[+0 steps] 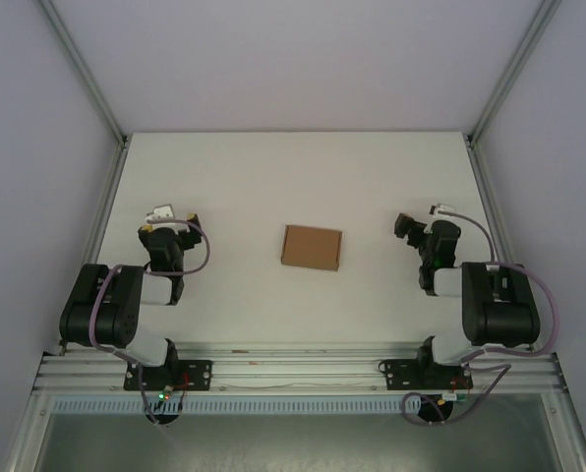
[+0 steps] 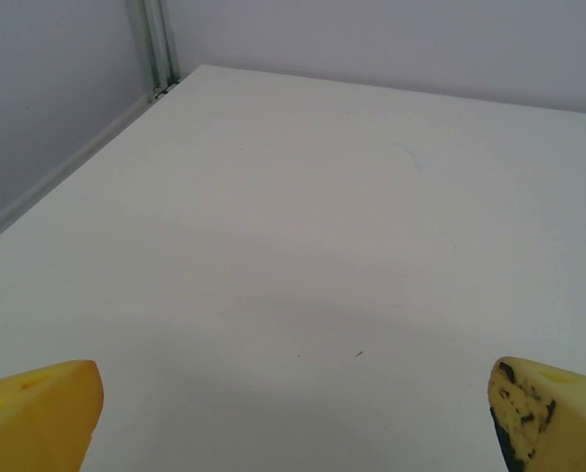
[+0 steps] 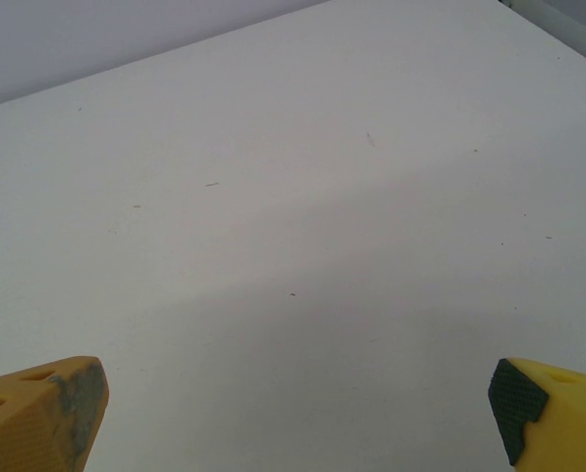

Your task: Assemble paper box

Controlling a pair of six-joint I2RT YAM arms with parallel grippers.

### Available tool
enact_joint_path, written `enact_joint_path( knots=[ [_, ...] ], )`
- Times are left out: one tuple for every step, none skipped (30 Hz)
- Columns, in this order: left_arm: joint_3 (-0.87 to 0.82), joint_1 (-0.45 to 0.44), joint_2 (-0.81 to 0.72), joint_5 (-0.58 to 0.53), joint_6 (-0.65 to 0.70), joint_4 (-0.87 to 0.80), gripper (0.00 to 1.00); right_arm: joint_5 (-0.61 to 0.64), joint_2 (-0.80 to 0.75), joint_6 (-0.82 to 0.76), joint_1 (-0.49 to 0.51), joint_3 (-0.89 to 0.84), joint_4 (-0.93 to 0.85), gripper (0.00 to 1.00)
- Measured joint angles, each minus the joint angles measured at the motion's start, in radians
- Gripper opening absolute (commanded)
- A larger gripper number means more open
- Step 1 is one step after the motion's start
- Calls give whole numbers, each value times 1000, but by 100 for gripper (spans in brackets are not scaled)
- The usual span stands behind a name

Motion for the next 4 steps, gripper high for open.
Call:
enact_joint_path(
  knots=[
    [0,0,0,0,0,0,100,0,0,0,1,0,0,100],
    [0,0,0,0,0,-1,100,3,0,1,2,0,0,100],
    [0,0,0,0,0,-1,100,3,0,3,3,0,0,100],
    [0,0,0,0,0,-1,100,4,0,3,5,0,0,100]
  ],
)
